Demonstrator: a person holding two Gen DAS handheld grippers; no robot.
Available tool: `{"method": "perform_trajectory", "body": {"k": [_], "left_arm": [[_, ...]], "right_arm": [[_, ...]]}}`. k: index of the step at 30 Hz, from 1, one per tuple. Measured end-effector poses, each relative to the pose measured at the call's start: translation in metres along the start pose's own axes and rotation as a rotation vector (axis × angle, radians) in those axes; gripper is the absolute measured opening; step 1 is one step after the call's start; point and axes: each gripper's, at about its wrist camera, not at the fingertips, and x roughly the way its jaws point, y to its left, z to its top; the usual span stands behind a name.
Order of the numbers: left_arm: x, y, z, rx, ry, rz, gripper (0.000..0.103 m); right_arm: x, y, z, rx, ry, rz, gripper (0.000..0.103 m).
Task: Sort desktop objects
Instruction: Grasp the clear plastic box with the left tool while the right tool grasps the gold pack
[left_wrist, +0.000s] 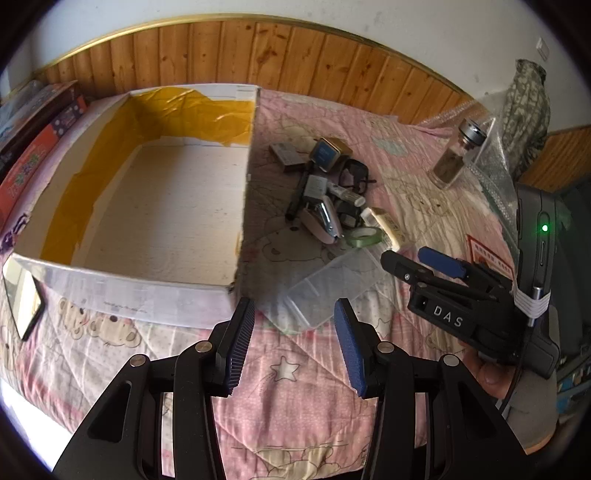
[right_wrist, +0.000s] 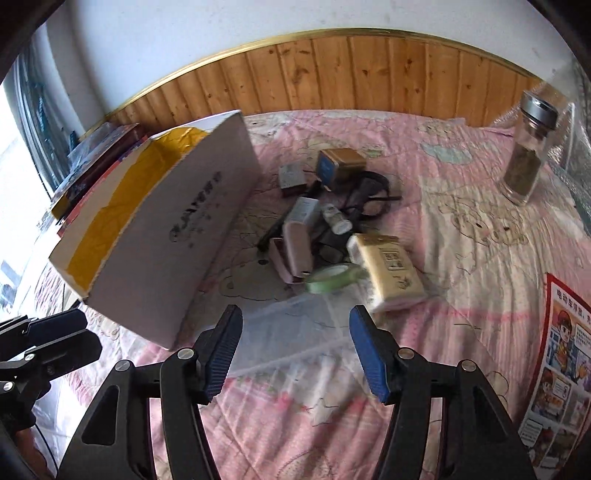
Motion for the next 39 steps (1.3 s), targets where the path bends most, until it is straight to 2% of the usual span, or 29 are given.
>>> {"method": "perform_trajectory", "body": {"k": [5,9,13,14,15,20,24,26,29,31,33,34,39], "left_arm": [[0.034,-0.023,0.006,0.084,0.059,-0.058,0.047],[0.074,-0.039,0.007,0.161,0.12,-0.077,0.048],[0.105,-0.046,0.004,0.204,0.166,-0.068,0.048],[0.107,-0.047,0.004,0.22,0.145,-0.055,0.048],[0.108,-0.05,0.005,0.246,0.121,-0.037,0.052],[0.117,-0.054,0.012,0.304,0.109,-0.027,0.067],[0.136,-0.049,0.014,0.279,0.172,-0.07,0.076],[0.141,-0.05,0.012,0.29,0.188,-0.064,0.076],[0.142,-0.049,0.01,0.29,0.186,-0.08,0.075],[0.141,-0.048,0.008,0.293,0.186,-0.084,0.072],[0.14,-0.048,0.007,0.296,0.179,-0.081,0.069],[0.139,-0.048,0.006,0.294,0.176,-0.077,0.063],[0.136,-0.042,0.008,0.252,0.183,-0.088,0.059]], "right_arm": [[0.011,-0.041,0.002,0.045,0.011,-0.055,0.066],[0.03,-0.059,0.006,0.024,0.05,-0.073,0.069],[0.054,-0.065,0.012,-0.024,0.092,-0.083,0.07],[0.06,-0.065,0.014,-0.034,0.101,-0.079,0.071],[0.064,-0.066,0.017,-0.039,0.101,-0.067,0.076],[0.08,-0.072,0.028,-0.016,0.124,0.007,0.076],[0.092,-0.088,0.029,0.075,0.167,0.114,0.076],[0.091,-0.089,0.028,0.075,0.169,0.131,0.075],[0.086,-0.084,0.029,0.042,0.16,0.112,0.067],[0.083,-0.082,0.031,0.025,0.154,0.077,0.053],[0.083,-0.081,0.028,0.006,0.169,0.065,0.052],[0.083,-0.079,0.026,-0.005,0.17,0.058,0.052],[0.079,-0.071,0.02,-0.042,0.168,0.022,0.052]]}}
